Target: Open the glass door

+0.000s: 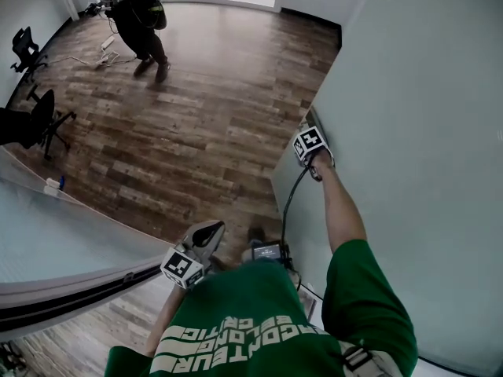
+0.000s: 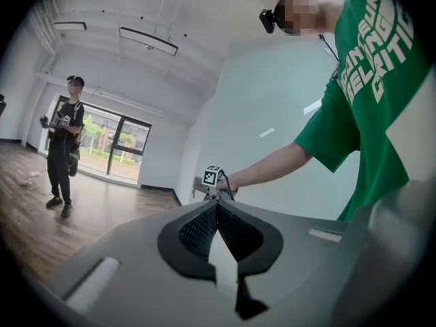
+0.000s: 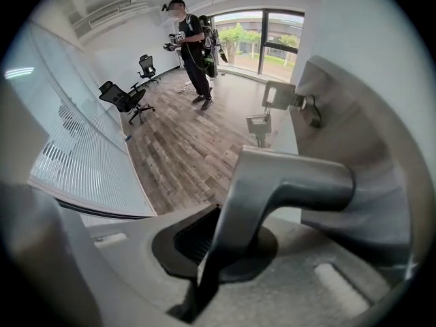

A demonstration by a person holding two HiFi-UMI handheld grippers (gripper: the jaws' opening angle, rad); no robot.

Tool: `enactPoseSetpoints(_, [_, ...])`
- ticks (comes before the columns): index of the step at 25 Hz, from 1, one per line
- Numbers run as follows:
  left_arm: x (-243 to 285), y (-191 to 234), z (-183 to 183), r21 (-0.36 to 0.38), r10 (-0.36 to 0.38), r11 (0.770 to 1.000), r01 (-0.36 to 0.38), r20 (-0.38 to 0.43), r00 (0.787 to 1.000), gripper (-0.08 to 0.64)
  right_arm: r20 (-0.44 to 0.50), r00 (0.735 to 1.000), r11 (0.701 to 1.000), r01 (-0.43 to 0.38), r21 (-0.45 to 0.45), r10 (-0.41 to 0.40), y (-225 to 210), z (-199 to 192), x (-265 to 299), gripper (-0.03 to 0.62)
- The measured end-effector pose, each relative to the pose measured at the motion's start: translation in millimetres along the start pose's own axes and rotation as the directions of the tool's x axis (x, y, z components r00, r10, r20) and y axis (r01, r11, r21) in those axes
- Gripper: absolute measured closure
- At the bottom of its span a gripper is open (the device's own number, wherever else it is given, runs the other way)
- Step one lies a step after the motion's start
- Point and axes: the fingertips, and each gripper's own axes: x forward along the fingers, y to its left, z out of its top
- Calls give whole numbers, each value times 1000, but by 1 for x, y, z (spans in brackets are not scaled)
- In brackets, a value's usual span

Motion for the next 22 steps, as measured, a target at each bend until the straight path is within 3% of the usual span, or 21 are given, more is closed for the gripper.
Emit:
enactPoseSetpoints(15, [75,4,6,27,-103,994,104,-44,994,548,7,998,987,63,150,-65,-112,-28,-14,598])
enactPoseSetpoints(22, [100,-2,3,28,-124,992,125,-45,991,548,7,989,972,144,184,-148,-162,-50,-17,598])
